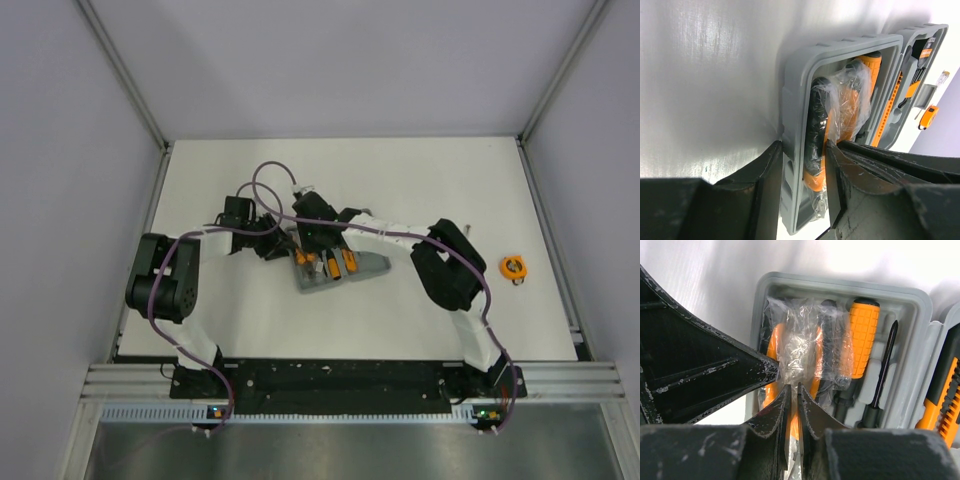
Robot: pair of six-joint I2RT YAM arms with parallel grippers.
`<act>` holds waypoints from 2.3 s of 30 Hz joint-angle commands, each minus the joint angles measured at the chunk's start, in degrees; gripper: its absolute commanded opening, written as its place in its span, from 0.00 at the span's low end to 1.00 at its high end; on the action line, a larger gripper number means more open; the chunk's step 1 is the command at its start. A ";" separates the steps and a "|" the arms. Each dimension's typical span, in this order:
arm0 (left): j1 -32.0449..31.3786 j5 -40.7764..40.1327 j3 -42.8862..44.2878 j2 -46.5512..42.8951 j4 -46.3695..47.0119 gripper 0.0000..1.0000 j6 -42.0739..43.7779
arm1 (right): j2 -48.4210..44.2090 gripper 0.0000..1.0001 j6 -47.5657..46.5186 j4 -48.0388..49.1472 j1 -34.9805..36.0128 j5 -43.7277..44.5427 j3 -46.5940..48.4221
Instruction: Pack the tool kit
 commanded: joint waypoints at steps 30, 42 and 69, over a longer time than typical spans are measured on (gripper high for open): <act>-0.21 -4.34 -0.25 3.13 -3.26 0.00 2.21 | -1.37 0.18 -4.54 -3.81 -1.55 -2.24 -0.37; -0.30 -2.40 -1.74 4.54 -0.27 0.00 0.63 | 1.09 0.11 -2.09 -4.42 -1.28 -4.70 -2.73; -1.01 0.58 -3.33 5.42 4.65 0.00 -3.15 | -3.66 0.08 6.26 -0.55 2.67 -6.28 -5.03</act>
